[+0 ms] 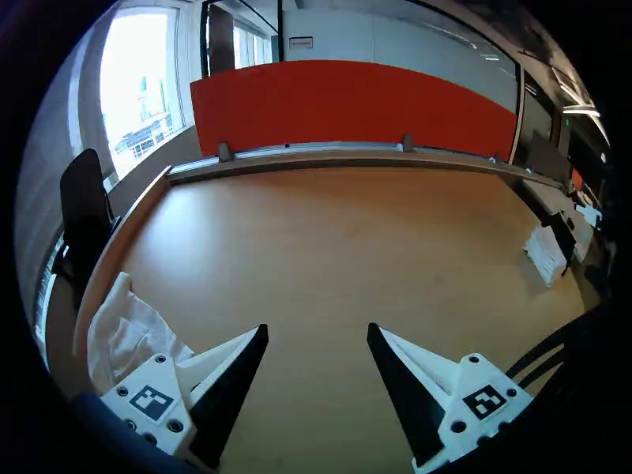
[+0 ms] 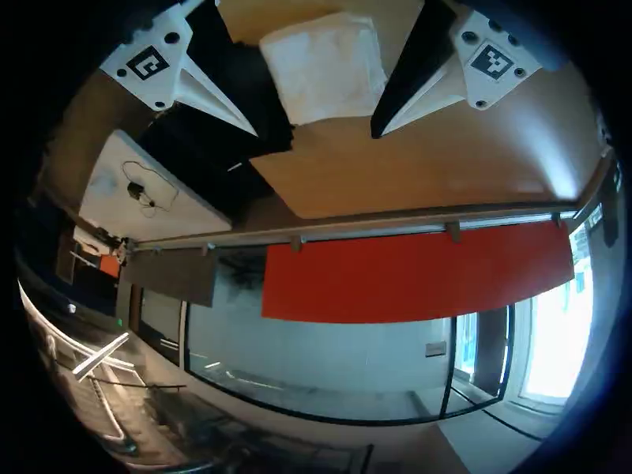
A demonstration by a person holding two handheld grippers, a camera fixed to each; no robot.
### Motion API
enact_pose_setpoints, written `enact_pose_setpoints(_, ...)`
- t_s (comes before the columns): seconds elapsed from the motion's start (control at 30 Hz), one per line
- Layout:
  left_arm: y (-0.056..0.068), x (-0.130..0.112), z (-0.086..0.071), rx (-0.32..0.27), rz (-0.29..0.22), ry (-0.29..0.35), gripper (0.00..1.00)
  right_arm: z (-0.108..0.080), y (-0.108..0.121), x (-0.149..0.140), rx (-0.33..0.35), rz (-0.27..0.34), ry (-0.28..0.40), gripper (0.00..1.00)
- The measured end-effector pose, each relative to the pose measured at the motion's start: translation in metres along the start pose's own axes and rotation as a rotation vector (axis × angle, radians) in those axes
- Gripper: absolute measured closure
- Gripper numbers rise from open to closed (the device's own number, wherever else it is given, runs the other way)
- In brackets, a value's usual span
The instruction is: Fold towel
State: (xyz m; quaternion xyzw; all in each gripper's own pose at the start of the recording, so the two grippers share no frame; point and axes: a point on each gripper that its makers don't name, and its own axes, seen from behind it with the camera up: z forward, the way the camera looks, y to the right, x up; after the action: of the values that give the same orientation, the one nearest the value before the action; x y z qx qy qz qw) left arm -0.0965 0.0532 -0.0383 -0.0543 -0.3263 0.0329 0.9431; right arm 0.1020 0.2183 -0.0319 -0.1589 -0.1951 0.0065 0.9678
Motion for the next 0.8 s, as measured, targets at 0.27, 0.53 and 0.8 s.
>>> enact_pose_setpoints(0.27, 0.001, 0.007, 0.001, 0.003, 0.001, 0.021, 0.07, -0.001, -0.009, 0.009, 0.006, -0.001, 0.035, 0.00)
enact_pose_setpoints(0.53, -0.003, 0.023, 0.002, 0.018, -0.018, 0.069, 0.07, -0.009, -0.018, 0.036, 0.024, 0.022, 0.119, 0.00)
enact_pose_setpoints(0.8, -0.010, 0.047, 0.001, 0.045, -0.031, 0.133, 0.07, -0.024, -0.043, 0.064, 0.073, 0.021, 0.198, 0.00)
